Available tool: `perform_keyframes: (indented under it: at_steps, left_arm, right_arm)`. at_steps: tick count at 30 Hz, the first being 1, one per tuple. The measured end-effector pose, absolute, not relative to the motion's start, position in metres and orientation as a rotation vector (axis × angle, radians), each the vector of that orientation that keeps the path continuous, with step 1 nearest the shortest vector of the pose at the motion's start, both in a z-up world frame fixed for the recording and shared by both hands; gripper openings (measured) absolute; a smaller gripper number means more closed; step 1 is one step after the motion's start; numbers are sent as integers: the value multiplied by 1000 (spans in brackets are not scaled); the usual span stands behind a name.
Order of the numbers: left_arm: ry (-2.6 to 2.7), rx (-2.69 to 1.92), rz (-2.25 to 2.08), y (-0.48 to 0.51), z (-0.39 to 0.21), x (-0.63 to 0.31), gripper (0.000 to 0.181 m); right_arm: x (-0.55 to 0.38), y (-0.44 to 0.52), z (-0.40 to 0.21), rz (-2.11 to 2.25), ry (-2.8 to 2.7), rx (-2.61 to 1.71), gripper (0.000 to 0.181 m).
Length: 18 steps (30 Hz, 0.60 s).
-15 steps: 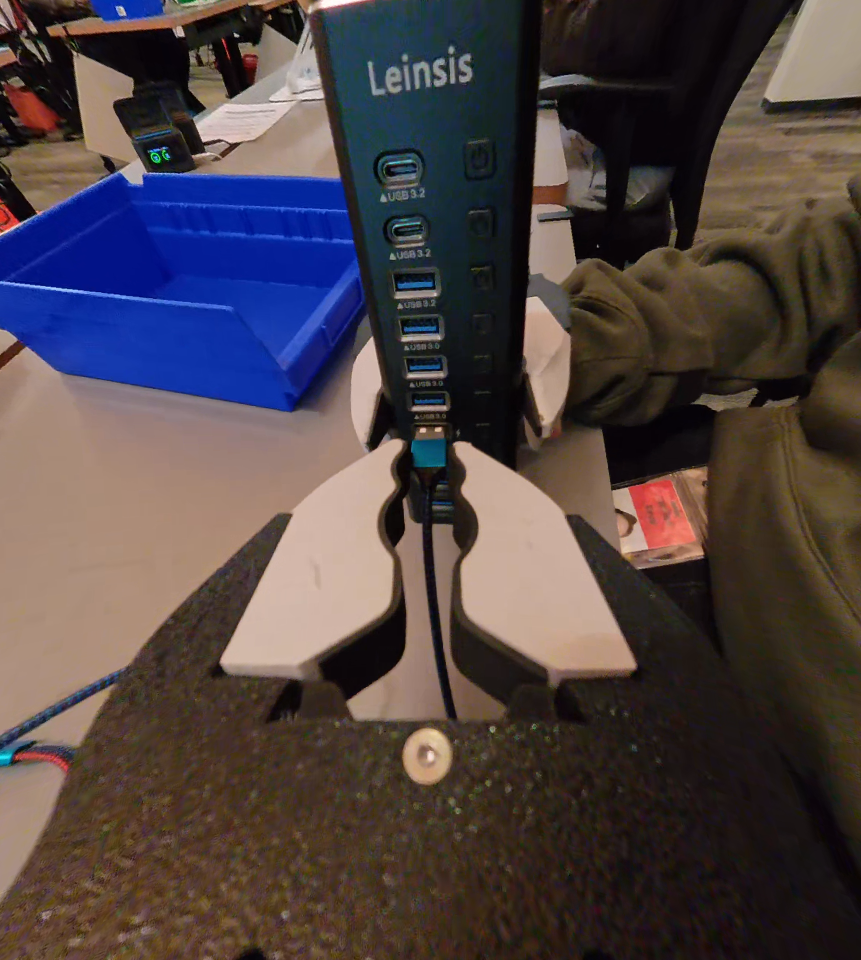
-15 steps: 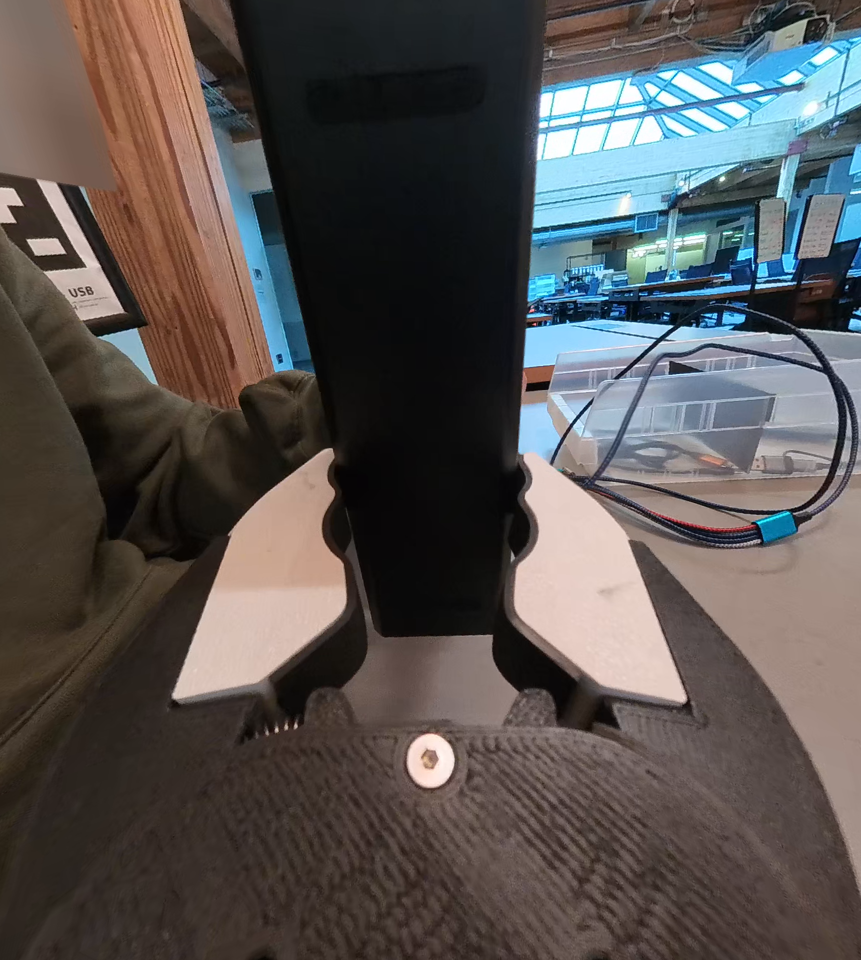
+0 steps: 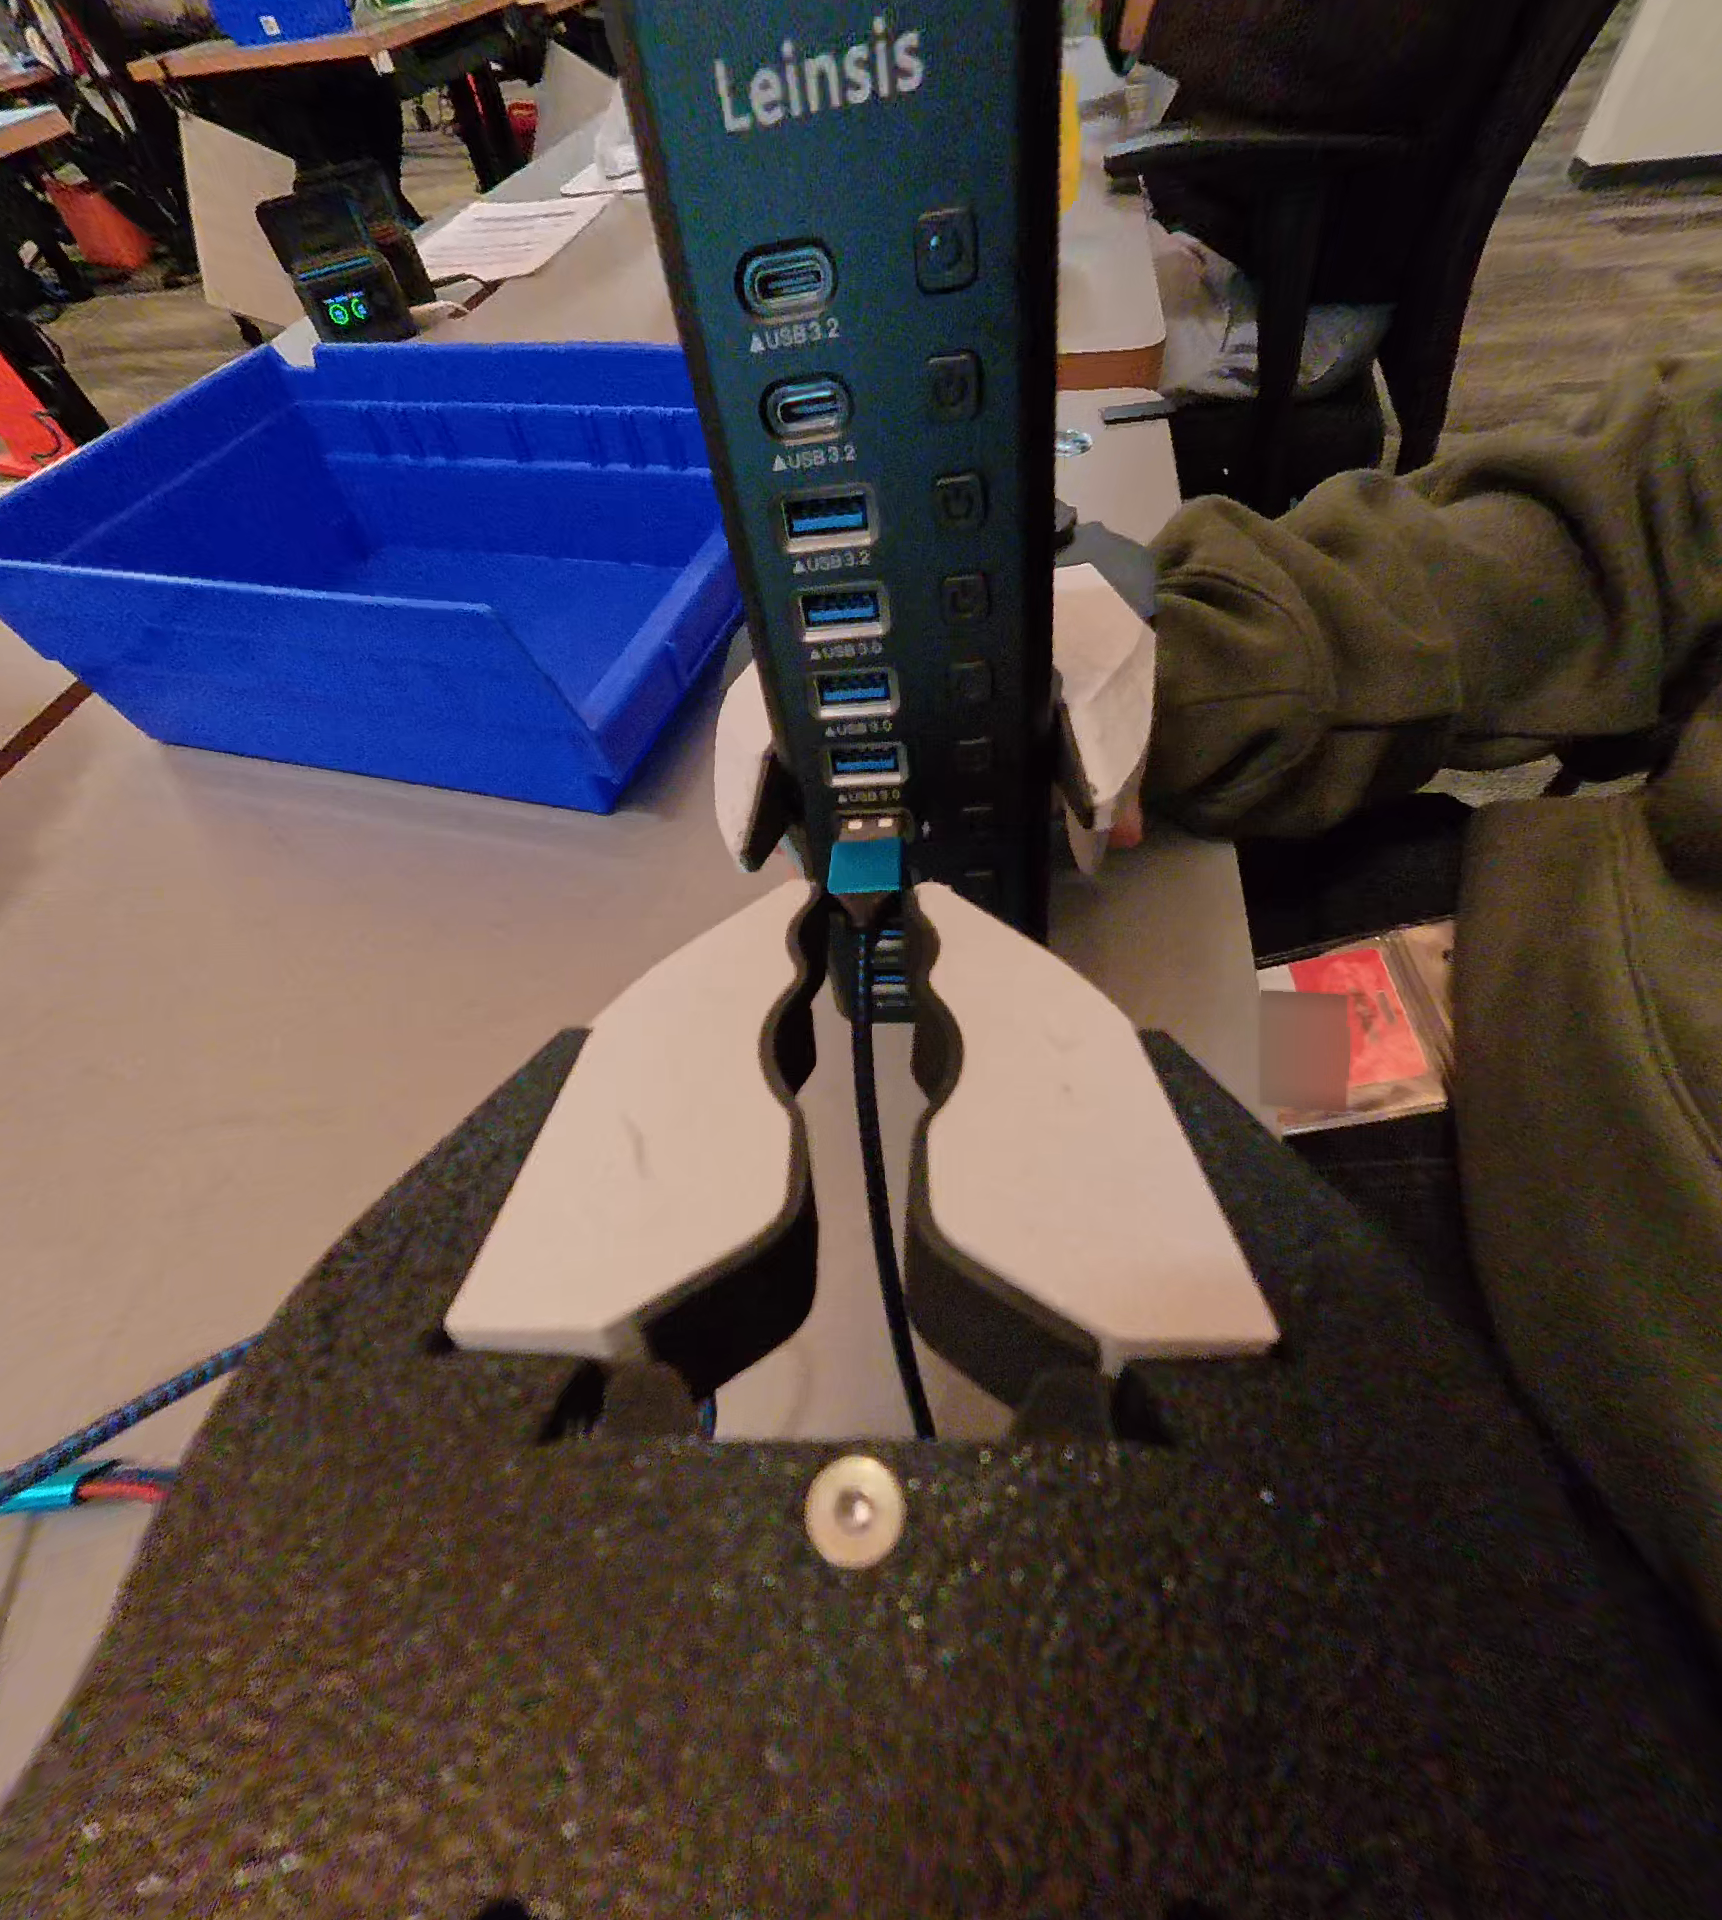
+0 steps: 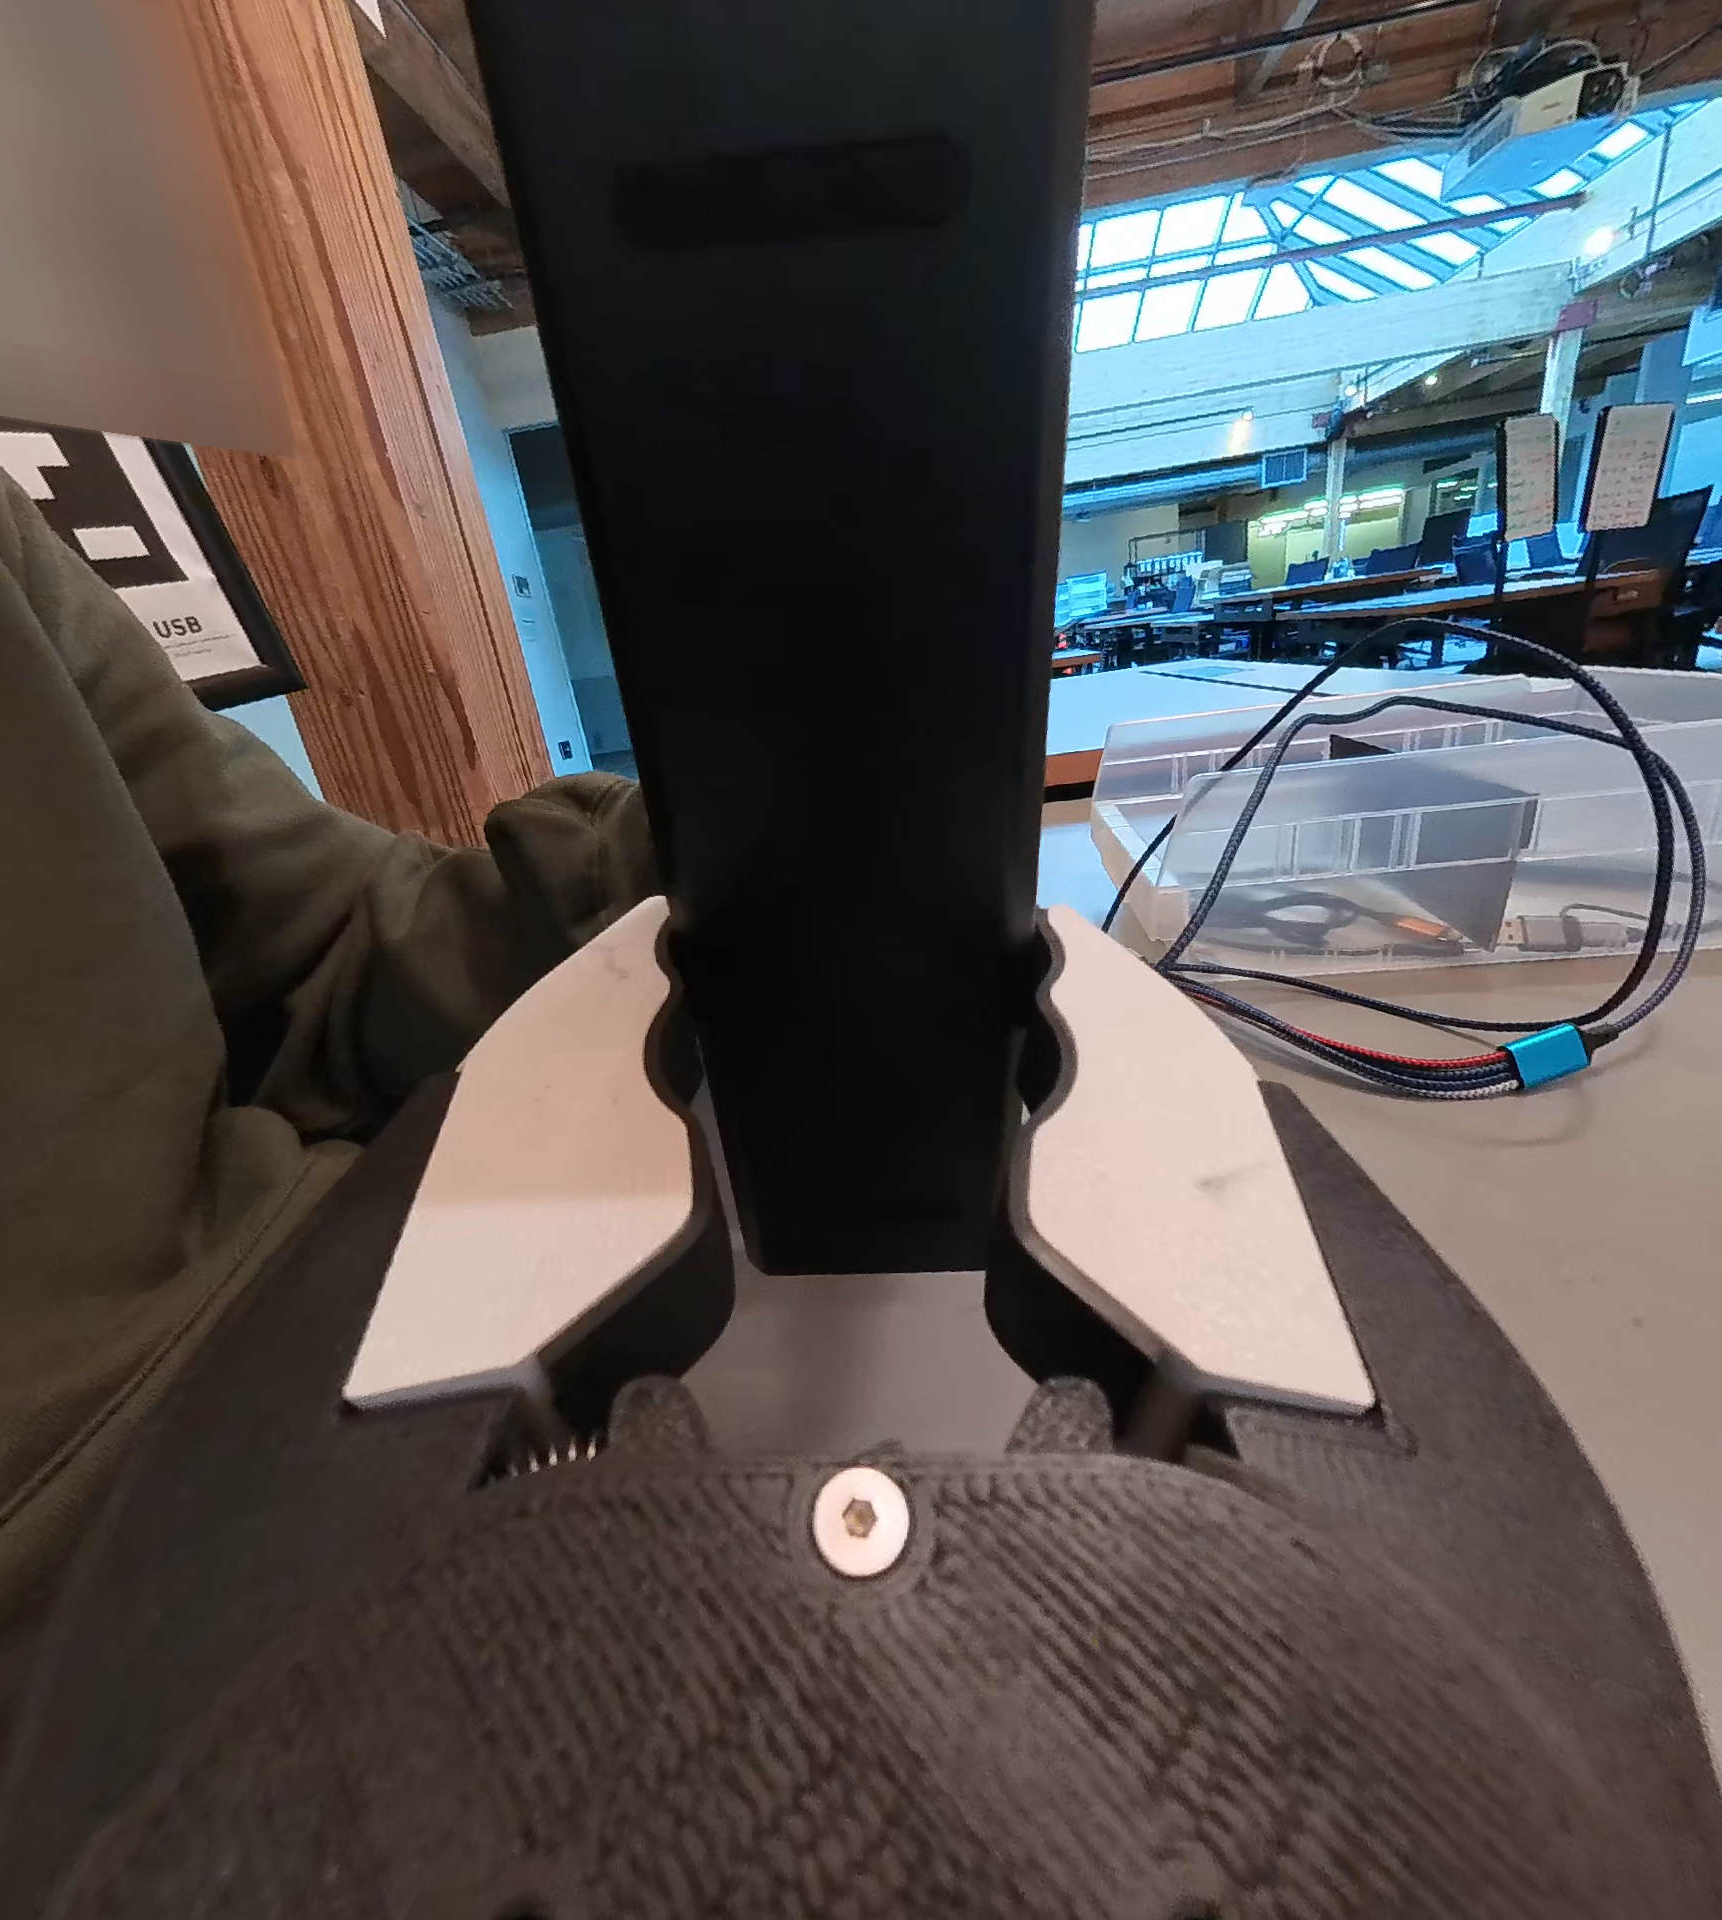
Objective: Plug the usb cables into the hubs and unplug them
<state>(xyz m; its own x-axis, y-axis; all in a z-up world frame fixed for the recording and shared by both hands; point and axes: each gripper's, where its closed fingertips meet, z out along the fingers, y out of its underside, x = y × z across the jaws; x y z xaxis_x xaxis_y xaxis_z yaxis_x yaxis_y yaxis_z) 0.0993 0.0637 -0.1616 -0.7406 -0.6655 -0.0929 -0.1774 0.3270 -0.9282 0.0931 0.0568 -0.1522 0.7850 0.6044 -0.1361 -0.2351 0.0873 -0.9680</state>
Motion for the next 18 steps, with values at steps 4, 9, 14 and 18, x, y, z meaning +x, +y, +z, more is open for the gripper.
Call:
perform_keyframes:
  at_steps: [4,9,14,18]
  left_arm:
    - [2126,-732,-1378,64,-158,99,12]
    - [2164,-702,-1275,66,-160,96,12]
    - [2181,-757,-1303,64,-167,97,12]
    - [2126,-826,-1423,62,-162,102,12]
  right_arm:
    - [91,58,-154,633,-347,-1365,60]
    - [87,60,-157,623,-368,-1392,60]
    - [88,60,-156,627,-361,-1382,61]
    - [91,59,-154,646,-342,-1366,60]
